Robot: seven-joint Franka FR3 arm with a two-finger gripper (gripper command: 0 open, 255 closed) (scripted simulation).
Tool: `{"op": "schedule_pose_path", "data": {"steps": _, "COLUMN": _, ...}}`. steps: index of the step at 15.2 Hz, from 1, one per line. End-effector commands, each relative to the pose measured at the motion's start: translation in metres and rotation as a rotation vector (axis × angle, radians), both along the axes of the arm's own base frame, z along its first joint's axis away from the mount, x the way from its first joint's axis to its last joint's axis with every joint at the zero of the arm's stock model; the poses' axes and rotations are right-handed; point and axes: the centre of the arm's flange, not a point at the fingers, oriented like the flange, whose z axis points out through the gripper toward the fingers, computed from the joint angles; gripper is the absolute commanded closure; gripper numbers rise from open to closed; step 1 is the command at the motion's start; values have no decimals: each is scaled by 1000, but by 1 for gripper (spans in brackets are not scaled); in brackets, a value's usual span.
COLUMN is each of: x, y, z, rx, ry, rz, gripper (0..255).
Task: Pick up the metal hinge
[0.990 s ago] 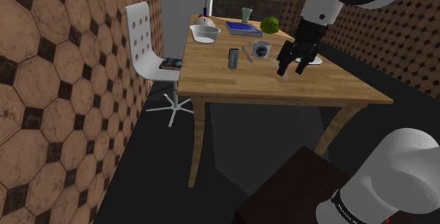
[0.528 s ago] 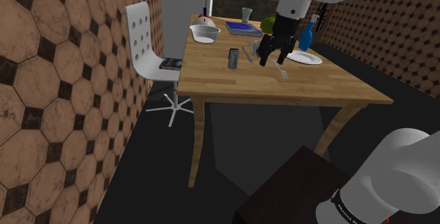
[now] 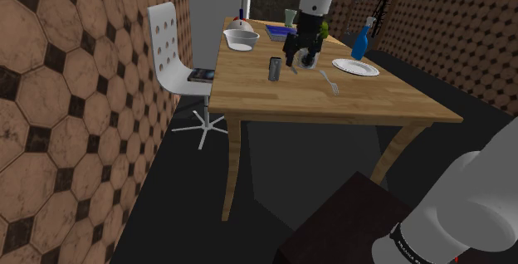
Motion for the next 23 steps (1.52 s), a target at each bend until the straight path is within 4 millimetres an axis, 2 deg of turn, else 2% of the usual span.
{"op": "schedule_pose_path", "data": {"steps": 1, "x": 28, "y": -4, "z": -4, "rx": -7, "ry": 6, "rz": 9, "gripper": 0}}
{"op": "schedule_pose_path", "data": {"steps": 9, "x": 135, "y": -20, "z": -11, "rx": -32, "ry": 29, "rz": 41, "gripper": 0}}
{"op": "schedule_pose_path", "data": {"steps": 10, "x": 141, "y": -21, "z": -12, "rx": -34, "ry": 31, "rz": 43, "gripper": 0}}
{"op": "schedule_pose_path", "data": {"steps": 17, "x": 141, "y": -21, "z": -49, "rx": -34, "ry": 31, "rz": 43, "gripper": 0}}
{"op": "schedule_pose_path", "data": {"steps": 19, "x": 141, "y": -21, "z": -52, "rx": -34, "ry": 31, "rz": 43, "gripper": 0}}
{"op": "schedule_pose_path", "data": {"steps": 20, "x": 141, "y": -20, "z": -51, "rx": -34, "ry": 31, "rz": 43, "gripper": 255}}
{"op": "schedule_pose_path", "data": {"steps": 23, "x": 141, "y": -19, "z": -51, "rx": -34, "ry": 31, "rz": 43, "gripper": 255}}
